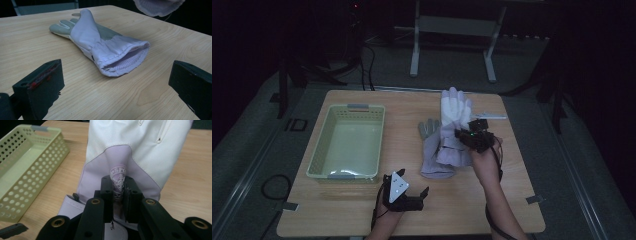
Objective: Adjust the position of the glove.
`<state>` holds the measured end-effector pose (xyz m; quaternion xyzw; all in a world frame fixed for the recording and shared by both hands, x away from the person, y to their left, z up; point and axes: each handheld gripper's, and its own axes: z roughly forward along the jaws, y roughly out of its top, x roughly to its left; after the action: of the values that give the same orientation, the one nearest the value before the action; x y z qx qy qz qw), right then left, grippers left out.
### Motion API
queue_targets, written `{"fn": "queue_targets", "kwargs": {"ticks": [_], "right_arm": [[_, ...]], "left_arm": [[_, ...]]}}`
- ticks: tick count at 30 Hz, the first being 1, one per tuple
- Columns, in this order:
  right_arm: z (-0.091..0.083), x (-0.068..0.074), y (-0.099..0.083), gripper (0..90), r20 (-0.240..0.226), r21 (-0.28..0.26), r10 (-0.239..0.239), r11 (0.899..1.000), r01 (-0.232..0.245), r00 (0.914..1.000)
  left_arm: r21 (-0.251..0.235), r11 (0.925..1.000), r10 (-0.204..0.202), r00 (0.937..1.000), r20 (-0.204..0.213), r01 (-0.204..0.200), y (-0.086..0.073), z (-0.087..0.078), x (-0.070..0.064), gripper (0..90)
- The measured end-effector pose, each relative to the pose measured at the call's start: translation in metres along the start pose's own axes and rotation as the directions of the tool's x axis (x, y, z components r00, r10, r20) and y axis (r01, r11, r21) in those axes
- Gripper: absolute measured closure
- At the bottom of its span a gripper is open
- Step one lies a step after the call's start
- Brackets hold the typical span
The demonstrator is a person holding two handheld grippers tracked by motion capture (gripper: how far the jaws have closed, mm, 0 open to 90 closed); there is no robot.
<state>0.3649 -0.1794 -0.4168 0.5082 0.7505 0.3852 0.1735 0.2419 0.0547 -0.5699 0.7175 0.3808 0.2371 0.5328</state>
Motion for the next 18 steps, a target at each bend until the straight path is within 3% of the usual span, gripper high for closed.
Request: {"fn": "queue_targets", "kwargs": {"ticks": [4,8,13,18], "right_arm": [[0.008,0.02,0.001,80.2,-0.021,0.007,-0.012,1.0,0.012,0.9997],[0.023,0.03,-0.005,80.2,-0.018,0.043,-0.015,0.999,0.016,0.9997],[0.045,0.029,-0.018,80.2,0.011,0.107,-0.028,0.994,0.026,0.9996],[0.066,0.021,-0.03,79.3,0.015,0.158,0.019,0.987,-0.021,0.9997]], "left_arm": [[-0.003,1.0,0.002,1.0,0.0,-0.002,0.0,0.0,0.0,0.1],[-0.002,1.0,0.005,1.0,0.0,-0.005,0.0,0.0,-0.001,0.1],[-0.001,1.0,0.006,1.0,0.003,-0.006,0.0,0.0,-0.001,0.1],[-0.002,1.0,0.007,1.0,0.003,-0.007,0.0,0.0,-0.001,0.1]]}}
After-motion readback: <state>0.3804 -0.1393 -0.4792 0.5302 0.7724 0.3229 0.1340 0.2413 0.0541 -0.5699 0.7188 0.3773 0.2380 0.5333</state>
